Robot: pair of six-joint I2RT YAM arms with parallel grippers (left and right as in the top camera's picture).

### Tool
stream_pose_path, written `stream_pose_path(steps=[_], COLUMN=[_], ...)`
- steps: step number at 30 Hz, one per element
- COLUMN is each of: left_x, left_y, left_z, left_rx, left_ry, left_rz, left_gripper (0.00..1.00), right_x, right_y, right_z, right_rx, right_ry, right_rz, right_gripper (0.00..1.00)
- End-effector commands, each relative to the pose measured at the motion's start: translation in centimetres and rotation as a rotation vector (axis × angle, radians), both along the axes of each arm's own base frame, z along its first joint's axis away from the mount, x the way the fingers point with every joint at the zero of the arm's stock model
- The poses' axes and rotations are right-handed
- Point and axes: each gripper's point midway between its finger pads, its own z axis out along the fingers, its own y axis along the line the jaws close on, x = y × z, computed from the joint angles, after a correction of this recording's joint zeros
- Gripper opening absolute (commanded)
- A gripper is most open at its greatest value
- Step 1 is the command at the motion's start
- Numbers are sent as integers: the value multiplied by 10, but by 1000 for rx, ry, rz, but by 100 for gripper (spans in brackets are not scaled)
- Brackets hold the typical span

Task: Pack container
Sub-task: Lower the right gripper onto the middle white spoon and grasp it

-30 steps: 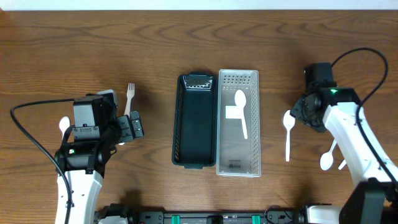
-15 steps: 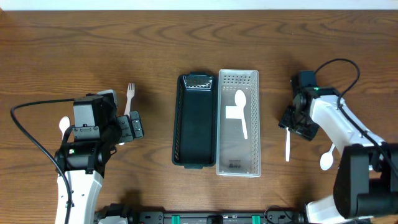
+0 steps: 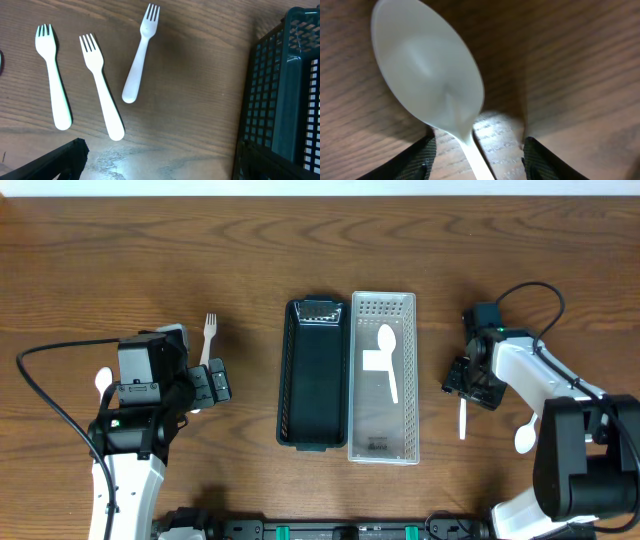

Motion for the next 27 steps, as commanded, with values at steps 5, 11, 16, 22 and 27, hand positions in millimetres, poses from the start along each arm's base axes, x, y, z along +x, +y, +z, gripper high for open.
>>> stream_pose_path(steps=[5, 11, 16, 22, 27], left_x=[3, 3, 3, 3, 4], left_y=[0, 0, 0, 0, 0], left_z=[8, 8, 8, 8, 8], left_rx=[-11, -11, -11, -10, -10], left_ry=[-17, -17, -17, -17, -18], left_rz=[5, 5, 5, 4, 4], left_gripper=[98, 98, 98, 98, 98], right_x=[-31, -35, -34, -25, 14], right_y=[9, 9, 9, 9, 13], right_z=[-30, -32, -32, -30, 2], right_rx=[49, 48, 48, 49, 53], right_ry=[70, 76, 72, 45, -56], right_rz=[41, 41, 41, 46, 114], right_gripper=[36, 17, 2, 1, 1])
